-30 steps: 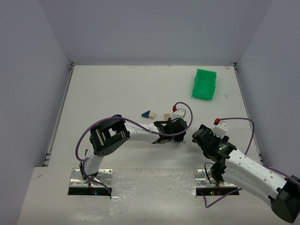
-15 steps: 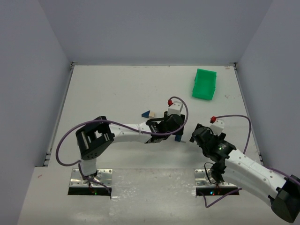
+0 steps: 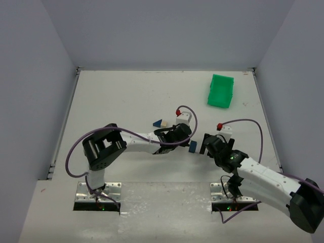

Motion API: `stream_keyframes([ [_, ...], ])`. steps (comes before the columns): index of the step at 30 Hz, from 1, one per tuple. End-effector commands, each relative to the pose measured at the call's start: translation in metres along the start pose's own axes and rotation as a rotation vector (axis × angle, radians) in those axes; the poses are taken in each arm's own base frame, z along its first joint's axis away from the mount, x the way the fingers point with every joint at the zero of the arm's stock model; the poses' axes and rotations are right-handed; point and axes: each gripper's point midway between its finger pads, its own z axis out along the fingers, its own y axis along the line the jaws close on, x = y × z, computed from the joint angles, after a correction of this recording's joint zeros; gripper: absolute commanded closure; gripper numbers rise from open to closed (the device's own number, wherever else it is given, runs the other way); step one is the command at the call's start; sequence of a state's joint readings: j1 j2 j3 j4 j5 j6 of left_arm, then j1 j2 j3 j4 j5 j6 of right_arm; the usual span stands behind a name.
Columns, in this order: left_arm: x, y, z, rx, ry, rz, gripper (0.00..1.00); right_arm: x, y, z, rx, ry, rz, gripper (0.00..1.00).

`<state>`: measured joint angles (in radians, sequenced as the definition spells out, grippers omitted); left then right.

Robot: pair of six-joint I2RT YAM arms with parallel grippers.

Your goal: Build the wood block tower

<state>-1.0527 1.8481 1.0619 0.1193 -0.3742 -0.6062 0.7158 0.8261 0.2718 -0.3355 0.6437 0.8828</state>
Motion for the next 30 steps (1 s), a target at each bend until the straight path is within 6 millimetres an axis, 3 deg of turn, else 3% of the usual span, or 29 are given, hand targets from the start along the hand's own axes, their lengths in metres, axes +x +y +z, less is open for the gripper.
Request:
stream_keyframes([
  [1,-0.001,-0.011,0.006,0.062,-0.007,-0.008,1.00,-0.009,0.006,0.005,0.013,-0.020,-0.007,0.15],
  [4,0.001,-0.006,0.011,0.054,0.003,-0.015,1.00,-0.006,0.002,0.009,0.044,-0.004,-0.014,0.27],
  [9,0.007,-0.002,0.017,0.058,0.023,-0.021,1.00,-0.003,0.004,0.013,0.057,0.038,-0.023,0.57],
  [13,0.010,0.001,0.021,0.056,0.037,-0.024,1.00,-0.003,0.010,0.019,0.043,0.046,-0.035,0.67],
  [19,0.014,0.009,0.025,0.038,0.050,-0.033,1.00,-0.004,0.013,0.028,0.005,0.049,0.002,0.70],
  [30,0.022,0.006,0.030,0.060,0.074,-0.031,1.00,0.000,0.032,0.040,-0.153,0.095,0.007,0.70],
])
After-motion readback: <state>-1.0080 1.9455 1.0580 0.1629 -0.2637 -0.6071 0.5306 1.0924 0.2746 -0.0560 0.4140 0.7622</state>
